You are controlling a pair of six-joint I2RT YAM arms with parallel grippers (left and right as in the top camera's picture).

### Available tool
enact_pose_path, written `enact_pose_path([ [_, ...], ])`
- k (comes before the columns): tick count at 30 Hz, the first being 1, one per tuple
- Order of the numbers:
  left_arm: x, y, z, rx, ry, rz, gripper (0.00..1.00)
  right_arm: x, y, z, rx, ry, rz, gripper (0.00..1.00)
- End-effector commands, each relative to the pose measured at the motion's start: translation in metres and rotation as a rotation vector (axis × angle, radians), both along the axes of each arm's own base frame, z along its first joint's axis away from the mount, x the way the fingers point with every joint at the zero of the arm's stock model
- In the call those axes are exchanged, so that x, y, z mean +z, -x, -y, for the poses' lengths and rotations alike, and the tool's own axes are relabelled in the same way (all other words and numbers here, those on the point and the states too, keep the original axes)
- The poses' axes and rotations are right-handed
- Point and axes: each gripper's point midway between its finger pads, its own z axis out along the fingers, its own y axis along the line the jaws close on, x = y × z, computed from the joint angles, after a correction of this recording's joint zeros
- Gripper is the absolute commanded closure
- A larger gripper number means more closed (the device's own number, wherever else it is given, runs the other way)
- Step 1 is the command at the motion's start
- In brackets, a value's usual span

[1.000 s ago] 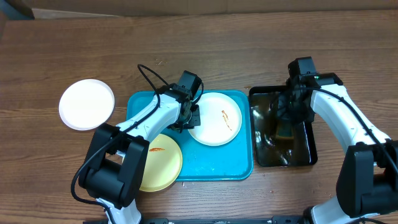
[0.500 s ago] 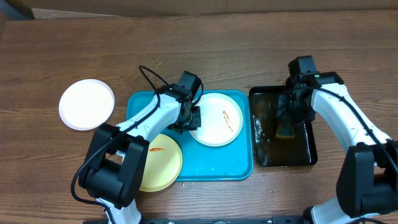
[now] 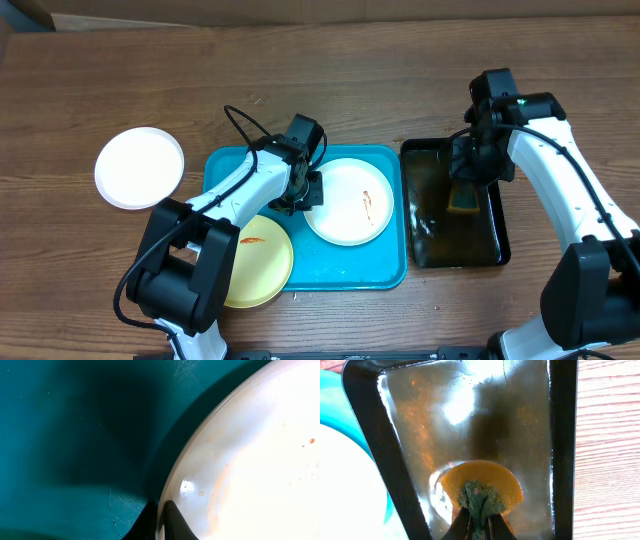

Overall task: Clean dirty plates on tray and stack at the side
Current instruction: 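Grasp the green-yellow sponge with the right gripper and lift it, then carry the sponge with the right gripper over the white plate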

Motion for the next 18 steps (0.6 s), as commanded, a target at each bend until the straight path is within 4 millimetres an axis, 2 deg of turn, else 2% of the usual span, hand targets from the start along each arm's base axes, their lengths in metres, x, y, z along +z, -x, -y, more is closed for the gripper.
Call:
enact_pose_path([
  [1, 0.003, -0.005, 0.001, 0.002, 0.005, 0.010, 0.96, 0.010, -0.008, -0.003, 0.010, -0.002, 0.034, 0.96],
  [18, 0.002, -0.004, -0.015, 0.141, -0.049, -0.004, 0.96, 0.009, 0.004, -0.046, 0.180, 0.037, 0.030, 0.96],
])
